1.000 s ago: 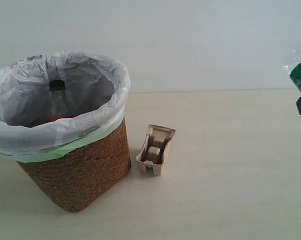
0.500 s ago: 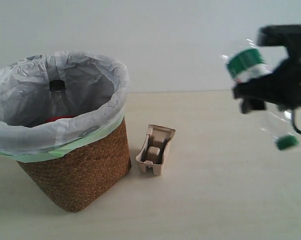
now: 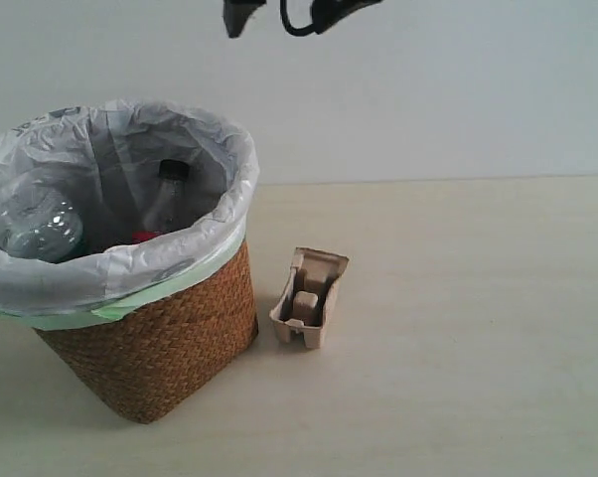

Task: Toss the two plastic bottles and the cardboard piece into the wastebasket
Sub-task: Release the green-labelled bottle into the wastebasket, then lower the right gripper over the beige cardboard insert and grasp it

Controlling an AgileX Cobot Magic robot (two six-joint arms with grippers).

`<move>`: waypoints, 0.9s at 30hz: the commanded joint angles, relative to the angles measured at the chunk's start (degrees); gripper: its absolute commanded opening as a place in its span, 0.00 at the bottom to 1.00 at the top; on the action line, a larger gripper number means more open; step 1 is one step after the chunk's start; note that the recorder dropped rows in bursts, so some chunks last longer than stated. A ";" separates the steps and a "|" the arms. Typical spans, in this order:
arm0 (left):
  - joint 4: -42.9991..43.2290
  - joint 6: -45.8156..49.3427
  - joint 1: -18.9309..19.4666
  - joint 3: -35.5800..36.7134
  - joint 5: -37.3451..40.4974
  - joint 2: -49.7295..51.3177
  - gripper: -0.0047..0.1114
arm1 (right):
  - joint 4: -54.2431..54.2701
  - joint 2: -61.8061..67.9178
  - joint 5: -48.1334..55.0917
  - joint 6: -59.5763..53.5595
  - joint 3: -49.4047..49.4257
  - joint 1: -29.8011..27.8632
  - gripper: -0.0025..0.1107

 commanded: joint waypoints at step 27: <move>0.17 -0.38 0.04 0.23 -0.07 -0.19 0.07 | 0.42 6.30 -15.44 15.64 28.60 -3.31 0.62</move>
